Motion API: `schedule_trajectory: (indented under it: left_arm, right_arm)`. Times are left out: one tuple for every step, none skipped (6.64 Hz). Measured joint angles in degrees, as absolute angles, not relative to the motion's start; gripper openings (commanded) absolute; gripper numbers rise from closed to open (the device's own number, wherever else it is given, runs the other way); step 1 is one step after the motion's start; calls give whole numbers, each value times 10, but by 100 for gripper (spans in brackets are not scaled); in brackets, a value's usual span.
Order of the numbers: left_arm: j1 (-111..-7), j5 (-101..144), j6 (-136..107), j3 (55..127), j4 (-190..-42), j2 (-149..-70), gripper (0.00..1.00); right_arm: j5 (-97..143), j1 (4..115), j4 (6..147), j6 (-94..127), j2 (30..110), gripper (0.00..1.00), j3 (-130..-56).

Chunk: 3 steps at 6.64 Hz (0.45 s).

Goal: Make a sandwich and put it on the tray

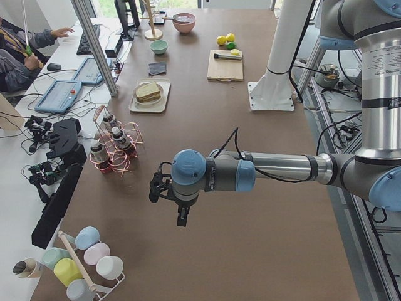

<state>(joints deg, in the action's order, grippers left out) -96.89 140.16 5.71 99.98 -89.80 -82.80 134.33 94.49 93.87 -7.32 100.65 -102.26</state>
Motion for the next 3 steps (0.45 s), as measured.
schedule_trajectory:
  left_arm:
    - [-969, 1399, 46, 999, -898, -830, 97]
    - [-968, 1394, 41, 1000, -898, -832, 97]
    - [-967, 1388, 38, 1001, -898, -835, 97]
  right_arm:
    - [1343, 941, 939, -68, 1004, 100, -1023]
    - [1343, 937, 939, -64, 999, 100, -1024]
    - [1343, 933, 939, -62, 998, 100, -1024]
